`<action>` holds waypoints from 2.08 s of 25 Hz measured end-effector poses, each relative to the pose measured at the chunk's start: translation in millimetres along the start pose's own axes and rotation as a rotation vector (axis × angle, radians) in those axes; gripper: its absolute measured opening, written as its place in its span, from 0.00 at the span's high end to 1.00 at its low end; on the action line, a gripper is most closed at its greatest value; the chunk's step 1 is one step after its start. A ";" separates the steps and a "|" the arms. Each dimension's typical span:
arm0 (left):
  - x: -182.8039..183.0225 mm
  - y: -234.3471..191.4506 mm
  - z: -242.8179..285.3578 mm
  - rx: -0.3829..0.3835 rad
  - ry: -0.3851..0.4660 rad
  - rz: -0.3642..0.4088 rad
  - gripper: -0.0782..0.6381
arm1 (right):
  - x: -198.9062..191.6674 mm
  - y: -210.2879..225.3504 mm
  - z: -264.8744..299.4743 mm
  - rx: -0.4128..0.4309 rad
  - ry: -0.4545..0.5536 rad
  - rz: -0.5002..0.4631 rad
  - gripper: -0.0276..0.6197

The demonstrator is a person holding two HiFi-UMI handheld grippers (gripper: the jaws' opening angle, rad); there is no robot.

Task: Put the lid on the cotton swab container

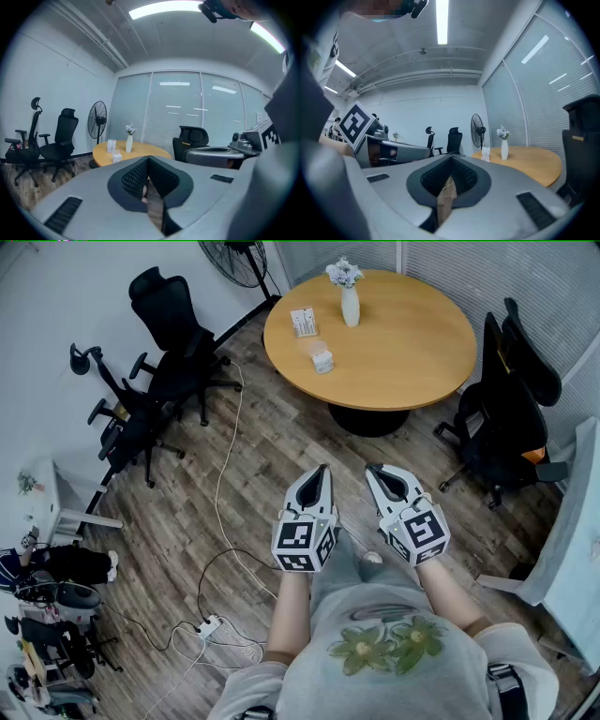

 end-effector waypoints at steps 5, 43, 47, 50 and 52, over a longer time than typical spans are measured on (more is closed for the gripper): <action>0.6 -10.1 3.7 0.005 -0.009 -0.016 0.89 | 2.0 -3.0 9.7 0.010 -0.001 -0.008 0.95; 84.7 -175.9 262.7 -0.135 -0.040 -0.025 0.66 | 24.7 162.3 256.9 -0.129 -0.116 -0.003 0.55; 84.6 -189.1 280.2 -0.169 -0.058 -0.003 0.62 | 19.1 172.0 273.6 -0.156 -0.137 0.007 0.51; 82.7 -193.9 290.6 -0.197 -0.071 0.019 0.58 | 15.7 177.5 280.5 -0.177 -0.150 0.015 0.50; 83.9 -196.7 300.0 -0.201 -0.067 0.019 0.58 | 13.7 182.2 284.8 -0.183 -0.158 0.016 0.47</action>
Point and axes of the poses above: the fingertips, and each gripper's own axes: z forward along the fingers, y to its right, x out of its top, the point moved 3 cm from there along -z, backward along the fingers, and after that the axes turned 12 degrees about x, right-handed, at the moved point
